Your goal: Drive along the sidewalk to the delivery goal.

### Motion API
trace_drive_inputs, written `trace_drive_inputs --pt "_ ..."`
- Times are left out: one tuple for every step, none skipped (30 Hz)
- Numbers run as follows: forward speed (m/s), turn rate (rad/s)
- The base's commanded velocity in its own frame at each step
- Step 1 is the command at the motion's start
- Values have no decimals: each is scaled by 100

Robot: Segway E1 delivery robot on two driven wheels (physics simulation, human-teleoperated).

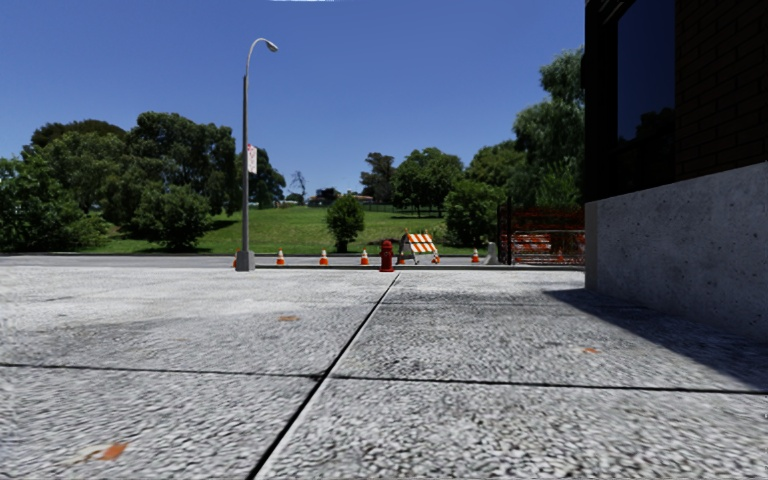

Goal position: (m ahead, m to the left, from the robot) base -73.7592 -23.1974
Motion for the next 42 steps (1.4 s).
trace_drive_inputs --pt "0 54" --pt "0 54" --pt "0 54" --pt "0 54" --pt "0 54" --pt "0 54" --pt "0 54" --pt "0 54" --pt "0 54" --pt "0 54" --pt "0 54" --pt "0 54" --pt "0 54" --pt "0 54" --pt "0 54" --pt "0 54" --pt "0 54" --pt "0 54" --pt "0 54" --pt "0 54" --pt "0 54" --pt "0 54" --pt "0 54" --pt "0 54" --pt "0 54" --pt "0 54" --pt "0 54" --pt "0 54" --pt "0 54" --pt "0 54" --pt "0 54" --pt "0 54" --pt "0 54" --pt "0 54" --pt "0 54" --pt "0 61" --pt "0 61" --pt "0 65" --pt "0 67" --pt "0 67" --pt "0 67" --pt "0 67"
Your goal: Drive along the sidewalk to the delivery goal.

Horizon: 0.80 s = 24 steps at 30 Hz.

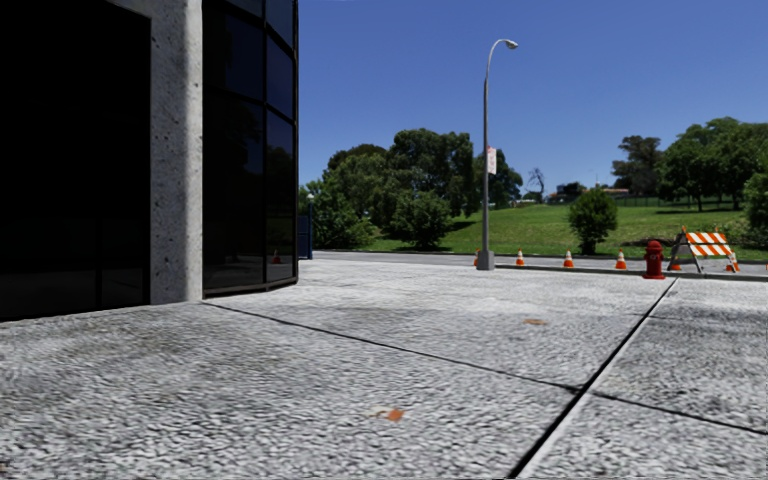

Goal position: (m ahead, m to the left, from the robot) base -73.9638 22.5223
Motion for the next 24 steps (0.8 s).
trace_drive_inputs --pt "0 67" --pt "0 67" --pt "0 67" --pt "0 67" --pt "0 67" --pt "0 67" --pt "0 67" --pt "0 67" --pt "0 67" --pt "0 67" --pt "0 67" --pt "0 67" --pt "0 67" --pt "0 67" --pt "0 67" --pt "0 67" --pt "0 67" --pt "0 67" --pt "0 67" --pt "0 67" --pt "0 67" --pt "0 67" --pt "0 67" --pt "0 67"
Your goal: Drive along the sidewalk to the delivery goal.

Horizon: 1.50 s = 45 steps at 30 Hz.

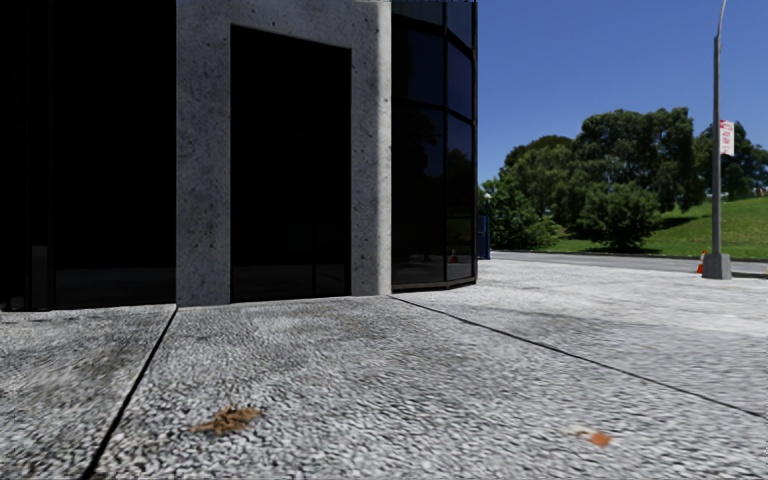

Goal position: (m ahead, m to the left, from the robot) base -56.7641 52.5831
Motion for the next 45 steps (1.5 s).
trace_drive_inputs --pt "0 67" --pt "0 67" --pt "0 67" --pt "0 67" --pt "0 67" --pt "0 67" --pt "0 67" --pt "0 67" --pt "0 67" --pt "0 67" --pt "0 67" --pt "0 67" --pt "0 67" --pt "0 67" --pt "0 67" --pt "0 67" --pt "0 67" --pt "0 67" --pt "0 67" --pt "0 67" --pt "0 67" --pt "0 67" --pt "0 67" --pt "0 67" --pt "0 67" --pt "0 67" --pt "0 67" --pt "0 67" --pt "0 67" --pt "0 67" --pt "0 67" --pt "0 67" --pt "6 67" --pt "25 67" --pt "37 67" --pt "37 67" --pt "49 67" --pt "64 67" --pt "64 67" --pt "75 67" --pt "80 67" --pt "87 67" --pt "87 67" --pt "92 67" --pt "101 67"
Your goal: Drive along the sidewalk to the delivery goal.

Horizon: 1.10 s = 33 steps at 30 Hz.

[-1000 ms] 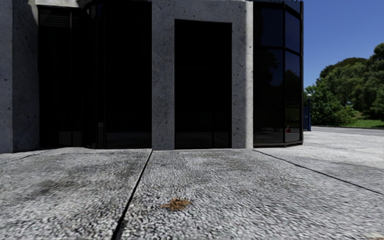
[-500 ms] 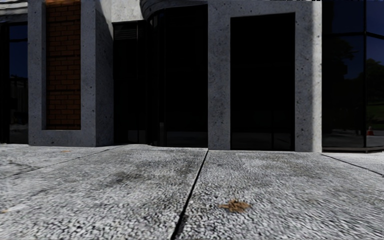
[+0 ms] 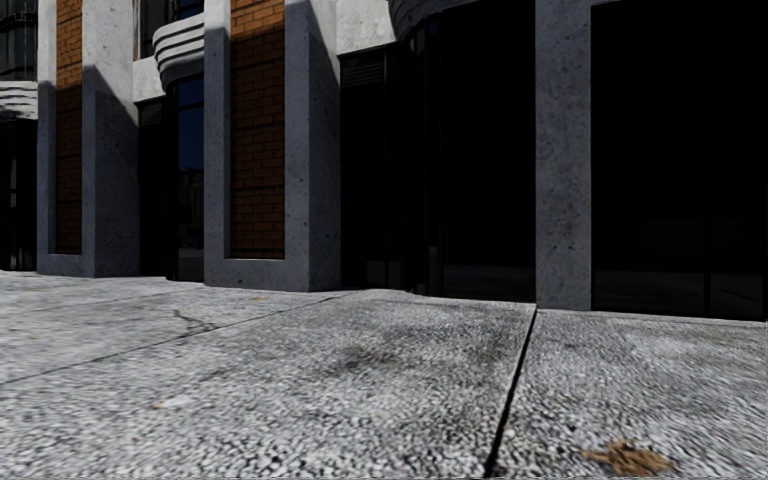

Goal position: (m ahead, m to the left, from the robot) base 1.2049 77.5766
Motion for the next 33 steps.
trace_drive_inputs --pt "101 67" --pt "111 67" --pt "116 67" --pt "117 67" --pt "117 67" --pt "118 67" --pt "118 67" --pt "120 67" --pt "120 67" --pt "122 67" --pt "125 67" --pt "125 67" --pt "127 67" --pt "130 67" --pt "131 67" --pt "131 67" --pt "132 67" --pt "132 67" --pt "132 67" --pt "132 67" --pt "134 67" --pt "135 67" --pt "136 67" --pt "136 67" --pt "138 67" --pt "139 67" --pt "139 67" --pt "139 67" --pt "139 67" --pt "139 67" --pt "139 67" --pt "139 67" --pt "139 67"
